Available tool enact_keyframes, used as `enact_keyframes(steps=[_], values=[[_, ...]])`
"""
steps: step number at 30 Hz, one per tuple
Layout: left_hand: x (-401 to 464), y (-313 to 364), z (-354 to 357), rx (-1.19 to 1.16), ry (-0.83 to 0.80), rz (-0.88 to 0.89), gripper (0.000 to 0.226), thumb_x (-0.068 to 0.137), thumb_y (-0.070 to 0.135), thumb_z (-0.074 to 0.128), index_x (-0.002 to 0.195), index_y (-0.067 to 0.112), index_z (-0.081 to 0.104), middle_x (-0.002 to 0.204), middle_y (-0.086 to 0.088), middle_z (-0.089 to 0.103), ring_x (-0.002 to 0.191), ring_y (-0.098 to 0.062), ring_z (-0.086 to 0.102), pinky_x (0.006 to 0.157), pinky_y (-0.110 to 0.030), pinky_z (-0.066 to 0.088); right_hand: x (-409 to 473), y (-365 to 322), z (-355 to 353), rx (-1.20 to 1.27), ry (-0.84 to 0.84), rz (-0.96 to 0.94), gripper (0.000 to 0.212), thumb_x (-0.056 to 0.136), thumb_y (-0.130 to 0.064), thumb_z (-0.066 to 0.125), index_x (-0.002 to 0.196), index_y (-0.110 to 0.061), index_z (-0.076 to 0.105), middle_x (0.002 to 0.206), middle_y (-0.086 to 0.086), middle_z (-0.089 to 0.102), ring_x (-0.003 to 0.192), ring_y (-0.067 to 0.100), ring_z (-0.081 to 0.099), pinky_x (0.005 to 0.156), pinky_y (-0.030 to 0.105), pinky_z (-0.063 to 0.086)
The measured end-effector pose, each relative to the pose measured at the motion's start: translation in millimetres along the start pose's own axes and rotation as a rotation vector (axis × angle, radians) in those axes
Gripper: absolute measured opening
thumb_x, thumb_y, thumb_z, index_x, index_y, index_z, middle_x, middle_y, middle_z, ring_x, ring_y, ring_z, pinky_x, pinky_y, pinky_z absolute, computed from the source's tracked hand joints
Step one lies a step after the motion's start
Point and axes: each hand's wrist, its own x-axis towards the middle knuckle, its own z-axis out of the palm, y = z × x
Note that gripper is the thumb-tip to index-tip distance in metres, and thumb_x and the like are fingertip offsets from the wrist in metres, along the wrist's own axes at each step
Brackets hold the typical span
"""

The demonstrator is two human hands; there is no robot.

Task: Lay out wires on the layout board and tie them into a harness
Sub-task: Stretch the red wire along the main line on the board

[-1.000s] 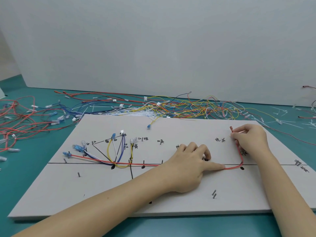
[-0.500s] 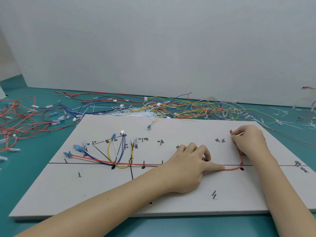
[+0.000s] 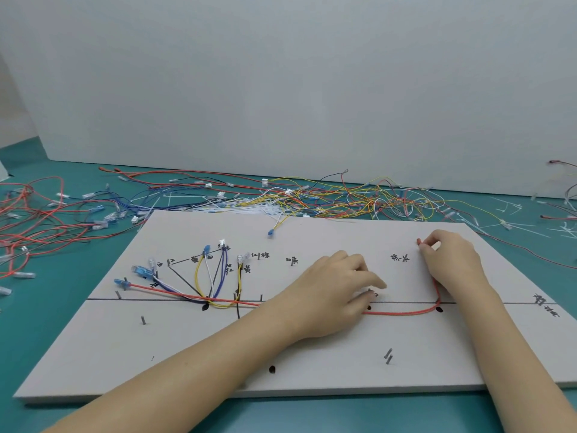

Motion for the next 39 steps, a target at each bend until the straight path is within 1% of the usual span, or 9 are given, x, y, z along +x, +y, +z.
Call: enact_keyframes(steps=[7, 11, 14, 17, 22, 26, 29, 33, 39], values=[[-1, -7, -3, 0.042, 0.029, -0.02, 0.022, 0.095, 0.032, 0.055, 0.114, 0.032, 0.067, 0.108, 0.007, 0.056, 0.101, -0.014, 0.044, 0.089, -0.031, 0.033, -1, 1, 1, 0.007, -0.017, 0.036, 0.01, 0.095, -0.02, 0.053, 0.09, -0.019, 0.061, 0.102, 0.013, 0.065, 0.094, 0.035, 0.058, 0.079, 0.037, 0.046], [-2, -10, -5, 0.024, 0.048, -0.048, 0.021, 0.096, 0.032, 0.054, 0.113, 0.031, 0.067, 0.108, 0.007, 0.056, 0.103, -0.014, 0.044, 0.09, -0.031, 0.032, -3, 4, 2, 0.003, -0.025, 0.055, 0.009, 0.095, -0.019, 0.051, 0.094, -0.023, 0.06, 0.107, 0.011, 0.063, 0.098, 0.033, 0.055, 0.077, 0.035, 0.041], [-1, -13, -9, 0.007, 0.035, -0.072, 0.022, 0.096, 0.026, 0.052, 0.112, 0.028, 0.067, 0.108, 0.006, 0.06, 0.101, -0.014, 0.049, 0.091, -0.033, 0.036, -3, 5, 2, 0.006, -0.025, 0.059, 0.013, 0.094, -0.016, 0.05, 0.099, -0.022, 0.059, 0.109, 0.012, 0.06, 0.097, 0.032, 0.052, 0.075, 0.034, 0.038], [-3, -17, -12, -0.081, 0.035, -0.091, 0.024, 0.094, 0.016, 0.053, 0.112, 0.021, 0.069, 0.105, 0.003, 0.067, 0.097, -0.013, 0.058, 0.087, -0.031, 0.042, -3, 6, 2, 0.015, -0.017, 0.056, 0.015, 0.092, -0.013, 0.05, 0.094, -0.022, 0.062, 0.107, 0.011, 0.062, 0.092, 0.03, 0.05, 0.074, 0.033, 0.038], [-4, -18, -11, -0.134, -0.004, -0.125, 0.028, 0.094, 0.01, 0.05, 0.112, 0.021, 0.068, 0.105, 0.003, 0.064, 0.098, -0.01, 0.055, 0.087, -0.033, 0.045, -3, 6, 2, 0.023, -0.013, 0.062, 0.011, 0.094, -0.019, 0.051, 0.095, -0.019, 0.061, 0.108, 0.013, 0.062, 0.099, 0.033, 0.053, 0.076, 0.035, 0.038], [-4, -20, -13, -0.132, -0.03, -0.129, 0.042, 0.089, -0.004, 0.043, 0.112, 0.021, 0.068, 0.109, 0.003, 0.061, 0.103, -0.011, 0.054, 0.088, -0.035, 0.045, -2, 6, 1, 0.023, -0.022, 0.066, 0.009, 0.095, -0.024, 0.052, 0.094, -0.02, 0.06, 0.106, 0.012, 0.064, 0.092, 0.03, 0.05, 0.074, 0.034, 0.037], [-5, -23, -14, -0.124, -0.023, -0.135, 0.041, 0.089, -0.001, 0.044, 0.113, 0.023, 0.067, 0.109, 0.003, 0.06, 0.104, -0.012, 0.052, 0.09, -0.035, 0.045, -2, 6, 2, 0.007, -0.028, 0.066, 0.011, 0.095, -0.027, 0.051, 0.094, -0.019, 0.059, 0.106, 0.01, 0.063, 0.09, 0.03, 0.049, 0.074, 0.034, 0.038], [-5, -27, -16, -0.138, -0.01, -0.151, 0.037, 0.089, 0.001, 0.047, 0.11, 0.022, 0.069, 0.106, 0.002, 0.062, 0.101, -0.013, 0.055, 0.088, -0.037, 0.046, -3, 4, 1, 0.006, -0.024, 0.068, 0.016, 0.097, -0.03, 0.048, 0.095, -0.018, 0.058, 0.105, 0.011, 0.063, 0.093, 0.033, 0.052, 0.075, 0.035, 0.04], [-5, -28, -15, -0.121, 0.006, -0.15, 0.029, 0.093, 0.009, 0.049, 0.107, 0.022, 0.07, 0.1, 0.004, 0.062, 0.094, -0.011, 0.054, 0.086, -0.035, 0.047, -4, 3, 0, 0.004, -0.03, 0.081, 0.015, 0.097, -0.029, 0.048, 0.096, -0.018, 0.059, 0.107, 0.01, 0.062, 0.093, 0.032, 0.051, 0.075, 0.035, 0.04]])
